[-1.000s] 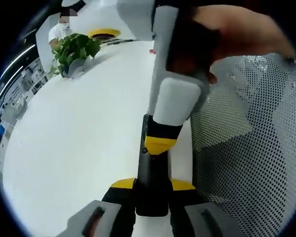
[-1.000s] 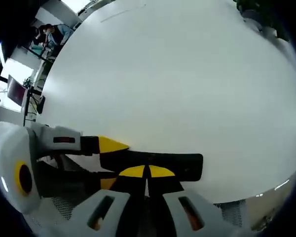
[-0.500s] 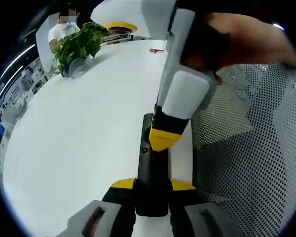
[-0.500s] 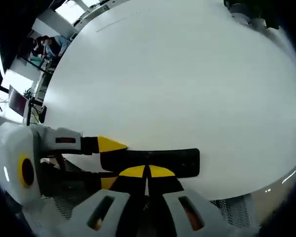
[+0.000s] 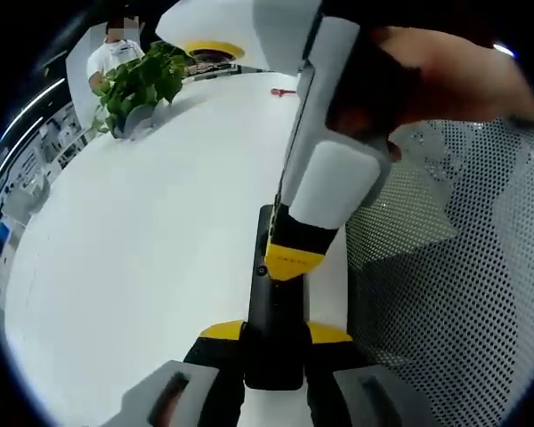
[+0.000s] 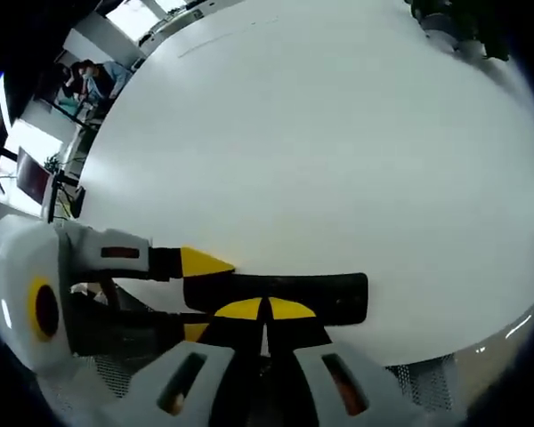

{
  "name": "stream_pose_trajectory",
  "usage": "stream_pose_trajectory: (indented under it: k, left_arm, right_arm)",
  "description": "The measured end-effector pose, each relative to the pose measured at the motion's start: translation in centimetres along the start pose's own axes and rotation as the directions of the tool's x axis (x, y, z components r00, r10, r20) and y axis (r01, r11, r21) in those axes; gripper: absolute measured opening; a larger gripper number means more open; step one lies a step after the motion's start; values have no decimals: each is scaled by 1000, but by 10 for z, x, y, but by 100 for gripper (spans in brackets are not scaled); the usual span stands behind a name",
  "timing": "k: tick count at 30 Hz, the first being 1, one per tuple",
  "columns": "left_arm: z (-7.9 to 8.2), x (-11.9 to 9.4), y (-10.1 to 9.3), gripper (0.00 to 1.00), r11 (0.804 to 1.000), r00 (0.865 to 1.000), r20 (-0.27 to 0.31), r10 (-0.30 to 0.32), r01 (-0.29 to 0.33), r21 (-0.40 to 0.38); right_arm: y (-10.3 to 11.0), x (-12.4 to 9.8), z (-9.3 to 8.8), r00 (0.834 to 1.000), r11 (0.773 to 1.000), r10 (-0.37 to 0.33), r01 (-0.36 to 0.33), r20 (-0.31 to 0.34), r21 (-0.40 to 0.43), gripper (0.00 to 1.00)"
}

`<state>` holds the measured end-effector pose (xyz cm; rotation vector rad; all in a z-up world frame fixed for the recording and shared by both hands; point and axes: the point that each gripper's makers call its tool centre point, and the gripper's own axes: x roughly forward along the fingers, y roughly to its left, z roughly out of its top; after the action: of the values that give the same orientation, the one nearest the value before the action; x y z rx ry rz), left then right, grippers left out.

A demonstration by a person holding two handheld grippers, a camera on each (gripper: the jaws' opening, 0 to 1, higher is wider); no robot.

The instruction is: Press the specified remote control buttons in sequence, fully releasing each button before pressing the next.

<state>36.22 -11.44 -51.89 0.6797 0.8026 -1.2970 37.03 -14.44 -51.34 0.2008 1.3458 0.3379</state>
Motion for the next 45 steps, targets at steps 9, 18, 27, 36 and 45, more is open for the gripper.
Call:
stream_pose_trajectory:
  k: [9,18,27,36,45]
  left_arm:
    - [0,0,0,25,1000,1000,0,0,0,4]
    - [0,0,0,25,1000,1000,-1,1,-1,0]
    - [0,0,0,25,1000,1000,-3,2,-2,3]
    - [0,-1,0,25,1000,1000,-1,2,-2,1]
    - [0,0,0,25,1000,1000,0,2,-2,1]
  right_arm:
    - [-2,1,0,1000,999,15,-15,-2,44,0]
    - [-2,0,0,997,989,75,-75,0,128,0]
    - [-10,-4,-11,996,973,77,-66,-42,222,0]
    - [-1,-3,-17,994,974,88,-73,-65,214,0]
    - [-1,0,-16,995,989,57,-45,-79,140,0]
